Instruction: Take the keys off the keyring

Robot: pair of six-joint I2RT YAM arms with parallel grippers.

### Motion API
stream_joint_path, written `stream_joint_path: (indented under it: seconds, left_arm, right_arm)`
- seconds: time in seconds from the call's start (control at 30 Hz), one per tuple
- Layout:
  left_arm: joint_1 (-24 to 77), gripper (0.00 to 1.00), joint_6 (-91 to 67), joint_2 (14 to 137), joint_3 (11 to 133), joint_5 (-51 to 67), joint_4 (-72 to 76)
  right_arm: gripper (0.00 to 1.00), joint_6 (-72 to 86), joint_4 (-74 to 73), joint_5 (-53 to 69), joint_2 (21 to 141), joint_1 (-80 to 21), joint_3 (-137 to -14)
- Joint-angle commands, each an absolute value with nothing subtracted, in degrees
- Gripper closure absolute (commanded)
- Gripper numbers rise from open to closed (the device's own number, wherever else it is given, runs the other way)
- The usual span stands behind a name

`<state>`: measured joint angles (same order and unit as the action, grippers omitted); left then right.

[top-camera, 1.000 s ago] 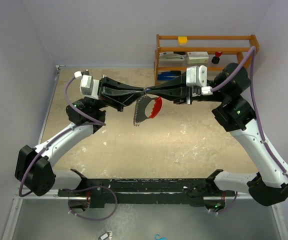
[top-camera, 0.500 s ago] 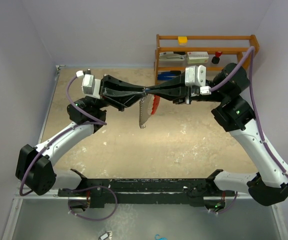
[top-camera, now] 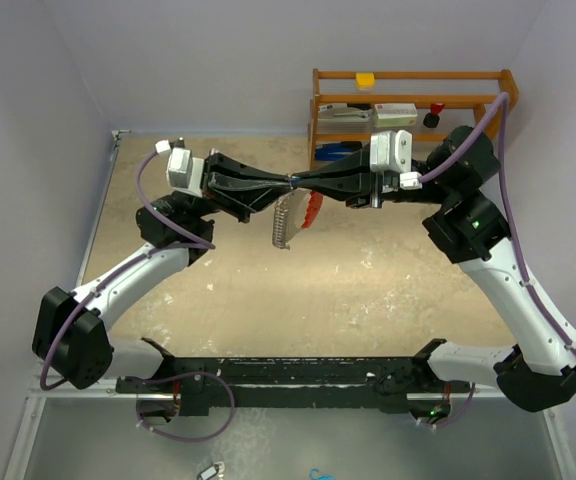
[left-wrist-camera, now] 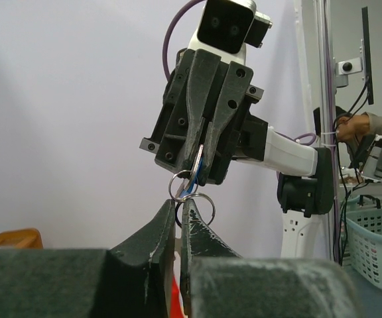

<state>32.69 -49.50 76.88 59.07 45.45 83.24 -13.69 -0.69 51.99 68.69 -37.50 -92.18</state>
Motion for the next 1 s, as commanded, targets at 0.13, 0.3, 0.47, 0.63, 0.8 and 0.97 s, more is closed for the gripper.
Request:
stream_joint_path:
  seconds: [0.13, 0.3, 0.47, 0.63, 0.8, 0.97]
  left_arm:
    - [32.78, 1.0, -48.43, 77.31, 61.9, 45.77, 80.56]
    - [32.78, 1.0, -36.56, 75.31, 63.55, 42.96, 62.97]
    - [32.54, 1.0, -24.63, 74.79, 66.55, 38.25, 48.28]
    - [31.61, 1.0, -25.7, 75.67, 67.53, 37.87, 50.42]
    - [30.96, 1.0, -27.3, 74.94, 66.72, 34.91, 54.11]
    - [30.19, 1.0, -28.64, 74.01, 66.34, 31.67, 56.42]
  right_arm:
    - [1.0, -13.2, 3.4, 52.09, 67.65, -37.72, -92.08]
    - [1.0, -13.12, 4.01, 53.76, 66.62, -37.74, -91.55]
    - [1.0, -13.13, 4.22, 55.26, 65.49, -37.74, -91.12]
    - [1.0, -13.01, 3.69, 54.85, 65.19, -37.73, -90.45]
    - [1.0, -13.14, 2.72, 55.02, 65.32, -37.75, -90.04]
    - [1.0, -13.14, 0.89, 56.82, 66.74, -37.74, -89.69]
